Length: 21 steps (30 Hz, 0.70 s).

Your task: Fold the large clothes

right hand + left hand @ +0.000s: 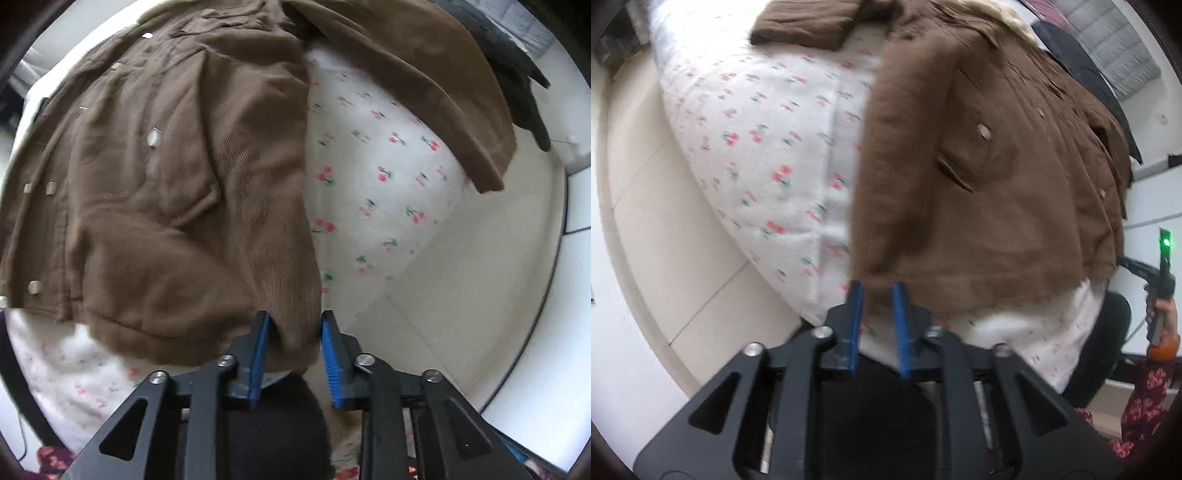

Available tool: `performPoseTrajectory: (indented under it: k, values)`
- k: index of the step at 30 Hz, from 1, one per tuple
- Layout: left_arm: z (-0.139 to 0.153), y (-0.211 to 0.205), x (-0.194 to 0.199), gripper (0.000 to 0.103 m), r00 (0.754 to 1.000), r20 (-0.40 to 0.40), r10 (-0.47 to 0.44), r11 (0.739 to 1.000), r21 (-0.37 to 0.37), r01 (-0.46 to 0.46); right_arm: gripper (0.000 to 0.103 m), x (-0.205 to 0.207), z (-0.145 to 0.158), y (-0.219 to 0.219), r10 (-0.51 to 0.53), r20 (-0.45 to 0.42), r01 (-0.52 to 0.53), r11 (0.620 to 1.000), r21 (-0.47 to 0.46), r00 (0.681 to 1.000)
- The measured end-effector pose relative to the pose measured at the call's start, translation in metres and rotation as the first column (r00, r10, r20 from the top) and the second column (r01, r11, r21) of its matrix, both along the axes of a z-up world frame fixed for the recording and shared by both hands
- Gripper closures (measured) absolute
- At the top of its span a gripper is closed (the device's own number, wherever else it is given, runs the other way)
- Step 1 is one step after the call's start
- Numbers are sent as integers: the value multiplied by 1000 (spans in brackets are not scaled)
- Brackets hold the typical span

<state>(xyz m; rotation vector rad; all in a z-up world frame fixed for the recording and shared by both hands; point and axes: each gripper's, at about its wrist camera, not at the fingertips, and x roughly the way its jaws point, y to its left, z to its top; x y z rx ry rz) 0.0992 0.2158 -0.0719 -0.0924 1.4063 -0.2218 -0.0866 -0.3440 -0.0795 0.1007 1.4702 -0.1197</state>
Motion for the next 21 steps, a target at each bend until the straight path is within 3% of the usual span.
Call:
performPoseTrajectory:
  k: [1,3,6,12,16,21]
  values:
    - [3,5,5,43,999,34,20,1000,16,-20,71,2,4,-3,-21,14,20,999,30,1000]
    - [15,14,15,28,989,134,67,996,42,-73,54,9,16,-8,-56,49,53,997,63,997]
    - [24,23,45,23,964,248,97,990,76,-119,37,27,40,-1,-43,116,40,999,27,992]
    - [1,9,128,22,952,301,61,973,195,-125,36,70,64,30,17,194,-21,1000,16,981]
    - [-16,-6,172,22,945,326,1,960,265,-92,36,91,60,51,52,209,-55,998,9,977]
    - [-36,-12,216,22,946,325,-25,958,279,-70,36,117,56,71,71,201,-74,997,5,977]
